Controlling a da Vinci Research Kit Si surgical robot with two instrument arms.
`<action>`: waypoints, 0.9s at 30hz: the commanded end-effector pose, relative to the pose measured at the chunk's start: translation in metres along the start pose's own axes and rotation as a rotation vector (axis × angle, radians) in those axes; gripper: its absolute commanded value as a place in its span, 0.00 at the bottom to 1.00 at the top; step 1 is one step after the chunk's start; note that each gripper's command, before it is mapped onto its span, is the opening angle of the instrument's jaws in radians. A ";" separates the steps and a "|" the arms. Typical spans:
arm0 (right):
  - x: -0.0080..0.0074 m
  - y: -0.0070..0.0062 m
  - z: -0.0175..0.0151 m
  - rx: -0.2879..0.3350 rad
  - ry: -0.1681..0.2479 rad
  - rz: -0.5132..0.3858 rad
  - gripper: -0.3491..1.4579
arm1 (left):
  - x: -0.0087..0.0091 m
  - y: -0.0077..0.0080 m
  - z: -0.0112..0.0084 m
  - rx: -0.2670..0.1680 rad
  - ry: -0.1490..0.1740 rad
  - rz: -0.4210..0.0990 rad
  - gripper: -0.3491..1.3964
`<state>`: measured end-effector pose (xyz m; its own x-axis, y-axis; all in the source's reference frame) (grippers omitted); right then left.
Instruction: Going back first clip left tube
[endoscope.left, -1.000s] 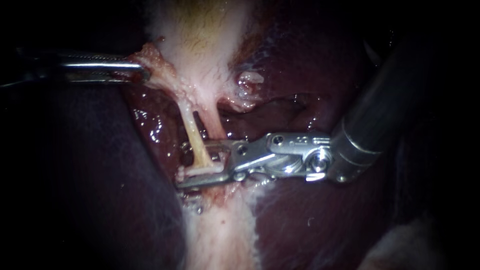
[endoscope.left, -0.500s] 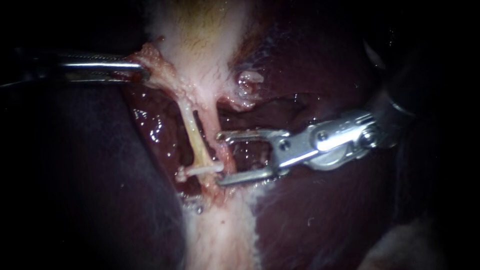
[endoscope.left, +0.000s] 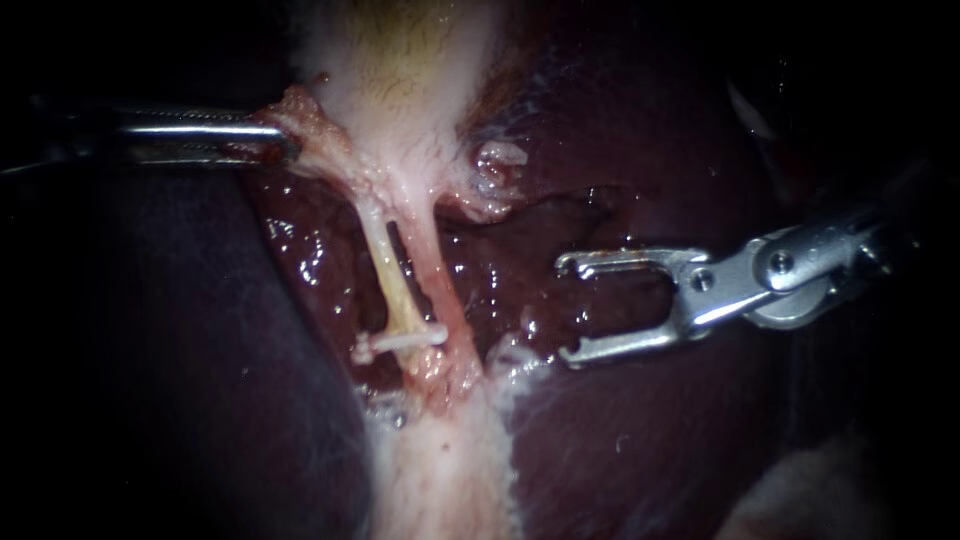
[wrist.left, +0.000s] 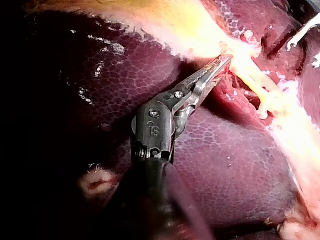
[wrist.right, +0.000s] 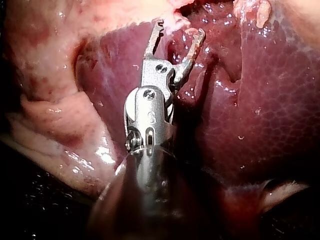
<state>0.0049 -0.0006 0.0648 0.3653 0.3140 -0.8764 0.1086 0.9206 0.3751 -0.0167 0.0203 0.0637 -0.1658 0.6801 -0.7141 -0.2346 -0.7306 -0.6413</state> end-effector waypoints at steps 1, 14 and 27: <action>0.0000 0.0000 -0.0001 0.001 0.000 0.000 0.47 | 0.0000 0.0000 0.0001 0.000 0.000 0.000 0.00; 0.0000 -0.0001 -0.0003 0.003 0.001 0.000 0.47 | -0.0011 -0.0002 0.0012 0.007 0.001 0.006 0.00; 0.0001 -0.0003 -0.0003 0.003 0.001 0.000 0.47 | -0.0039 -0.0021 0.0042 0.014 -0.004 0.022 0.00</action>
<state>0.0046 -0.0008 0.0645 0.3643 0.3141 -0.8767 0.1112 0.9200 0.3759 -0.0198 0.0195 0.0692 -0.1735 0.6632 -0.7281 -0.2415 -0.7454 -0.6214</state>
